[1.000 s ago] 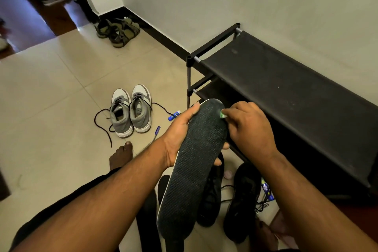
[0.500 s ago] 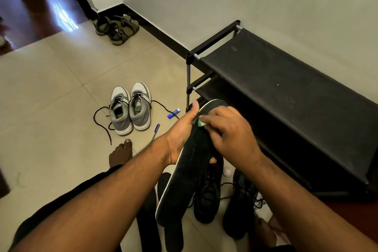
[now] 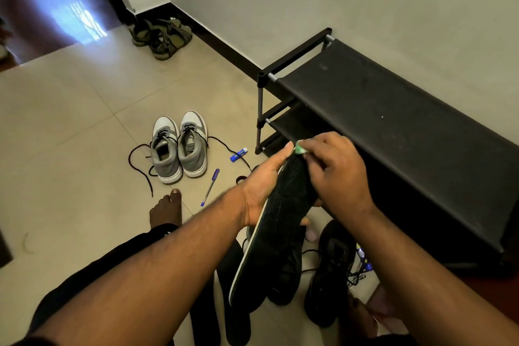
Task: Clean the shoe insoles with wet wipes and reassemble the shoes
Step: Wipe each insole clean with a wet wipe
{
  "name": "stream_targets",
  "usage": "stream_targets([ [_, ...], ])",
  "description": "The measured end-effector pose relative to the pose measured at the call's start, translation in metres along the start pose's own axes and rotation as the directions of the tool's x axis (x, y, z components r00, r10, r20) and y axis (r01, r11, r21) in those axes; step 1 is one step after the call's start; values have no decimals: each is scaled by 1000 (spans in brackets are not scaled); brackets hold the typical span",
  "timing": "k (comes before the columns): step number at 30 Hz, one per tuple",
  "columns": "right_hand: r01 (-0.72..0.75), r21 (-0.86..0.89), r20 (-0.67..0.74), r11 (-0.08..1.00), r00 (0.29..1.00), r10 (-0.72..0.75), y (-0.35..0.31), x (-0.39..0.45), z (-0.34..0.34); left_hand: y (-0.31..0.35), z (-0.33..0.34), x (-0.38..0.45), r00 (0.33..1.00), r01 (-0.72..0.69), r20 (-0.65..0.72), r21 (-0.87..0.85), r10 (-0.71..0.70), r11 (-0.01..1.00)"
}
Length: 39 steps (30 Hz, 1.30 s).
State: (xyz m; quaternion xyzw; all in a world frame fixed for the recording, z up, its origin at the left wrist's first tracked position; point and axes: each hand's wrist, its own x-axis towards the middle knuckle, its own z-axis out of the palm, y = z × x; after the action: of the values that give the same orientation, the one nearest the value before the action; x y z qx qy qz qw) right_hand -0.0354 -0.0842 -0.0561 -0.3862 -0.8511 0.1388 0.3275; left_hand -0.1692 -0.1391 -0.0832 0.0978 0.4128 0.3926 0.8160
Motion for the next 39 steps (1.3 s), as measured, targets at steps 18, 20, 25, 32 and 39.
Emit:
stream_targets([
  [18,326,223,355,919,851,-388,-28,-24,-2,14,-8,-5,989,-143,-68,-194,132,971],
  [20,320,142,262,937,900,-347,-25,-21,0,11,-5,-5,994,-109,-31,-193,105,975],
  [25,148,14,19,989,989,-149,-3,-7,-2,-7,6,-1,997,-7,73,-165,19,986],
  [32,-56,-45,-80,997,995,53,28,7,-13,-6,7,-2,994,-19,104,-131,33,991],
  [39,16,3,69,1000,997,-16,20,-6,-5,7,-1,-7,993,-104,33,-160,111,982],
])
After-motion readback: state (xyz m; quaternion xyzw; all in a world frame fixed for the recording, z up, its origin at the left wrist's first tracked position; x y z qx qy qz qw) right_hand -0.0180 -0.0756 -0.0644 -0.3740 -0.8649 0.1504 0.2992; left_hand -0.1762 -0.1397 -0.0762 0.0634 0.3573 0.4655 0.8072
